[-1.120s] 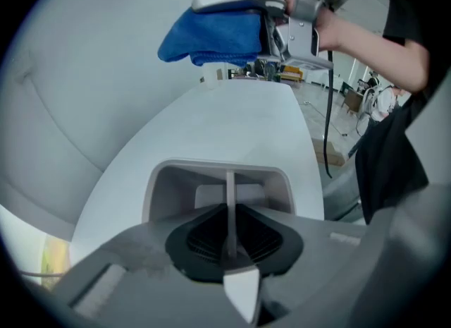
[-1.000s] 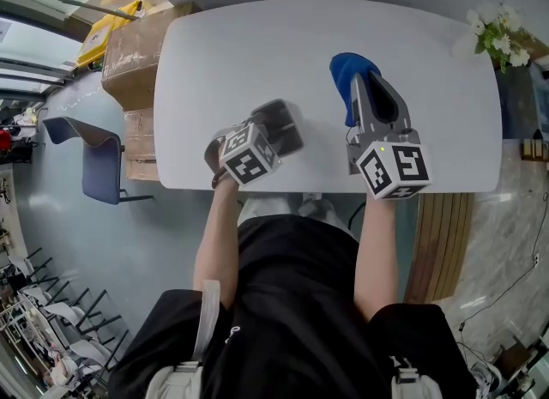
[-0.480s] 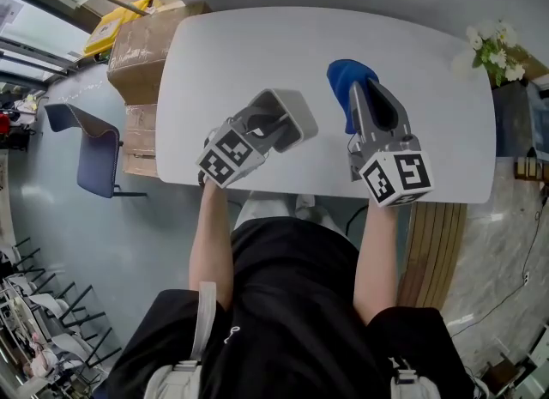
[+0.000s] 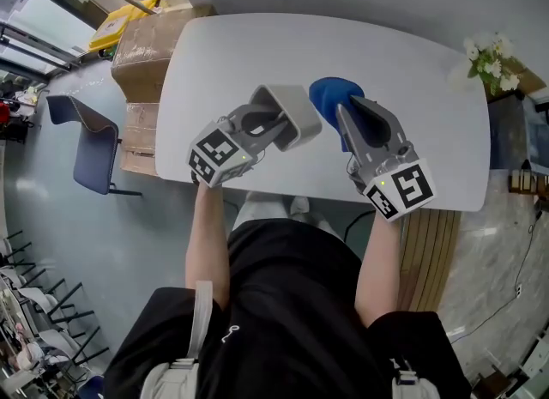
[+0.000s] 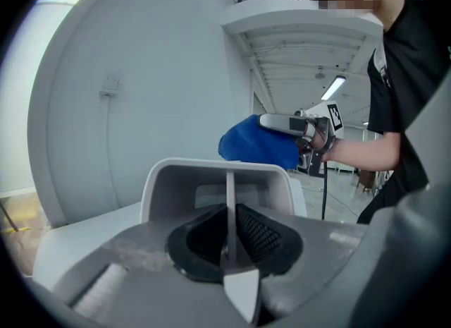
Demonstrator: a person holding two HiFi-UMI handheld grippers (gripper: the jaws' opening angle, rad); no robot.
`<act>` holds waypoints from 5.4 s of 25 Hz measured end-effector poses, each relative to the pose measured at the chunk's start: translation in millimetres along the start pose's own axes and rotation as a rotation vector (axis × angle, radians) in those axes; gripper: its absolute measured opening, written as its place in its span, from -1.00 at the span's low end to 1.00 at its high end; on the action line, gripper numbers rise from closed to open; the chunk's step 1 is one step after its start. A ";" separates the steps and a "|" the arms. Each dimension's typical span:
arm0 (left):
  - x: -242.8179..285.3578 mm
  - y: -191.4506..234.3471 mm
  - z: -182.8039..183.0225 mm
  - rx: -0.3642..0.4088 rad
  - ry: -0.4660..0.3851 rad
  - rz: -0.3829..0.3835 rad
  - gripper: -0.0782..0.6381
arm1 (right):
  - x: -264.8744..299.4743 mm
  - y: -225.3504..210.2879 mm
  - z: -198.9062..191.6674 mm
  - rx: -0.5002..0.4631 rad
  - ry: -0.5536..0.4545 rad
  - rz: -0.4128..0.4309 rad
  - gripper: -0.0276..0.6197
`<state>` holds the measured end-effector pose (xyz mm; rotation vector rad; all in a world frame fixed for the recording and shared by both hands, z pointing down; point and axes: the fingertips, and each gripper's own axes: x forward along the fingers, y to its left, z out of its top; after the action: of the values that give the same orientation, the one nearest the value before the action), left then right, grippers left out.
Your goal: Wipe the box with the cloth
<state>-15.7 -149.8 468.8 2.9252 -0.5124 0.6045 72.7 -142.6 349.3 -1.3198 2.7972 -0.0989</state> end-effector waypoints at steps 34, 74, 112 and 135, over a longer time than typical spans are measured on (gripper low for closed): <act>-23.2 -34.9 36.9 0.156 -0.039 -0.091 -0.66 | 0.2 117.9 0.7 -0.165 0.141 0.468 -0.77; -29.1 -150.9 48.9 0.216 -0.121 -0.626 -0.65 | -19.9 71.7 15.8 0.059 0.020 0.644 -0.77; -79.5 -140.3 133.2 0.018 -0.625 -0.713 -0.65 | -39.8 41.5 6.2 0.554 -0.289 0.743 -0.79; -77.6 -76.9 139.5 -0.063 -0.735 -0.362 -0.64 | -48.9 83.3 -1.1 0.556 -0.255 0.796 -0.79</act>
<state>-5.0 -78.5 306.9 2.9834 -0.0341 -0.5366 39.6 -52.0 344.7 -0.0727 2.5598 -0.5642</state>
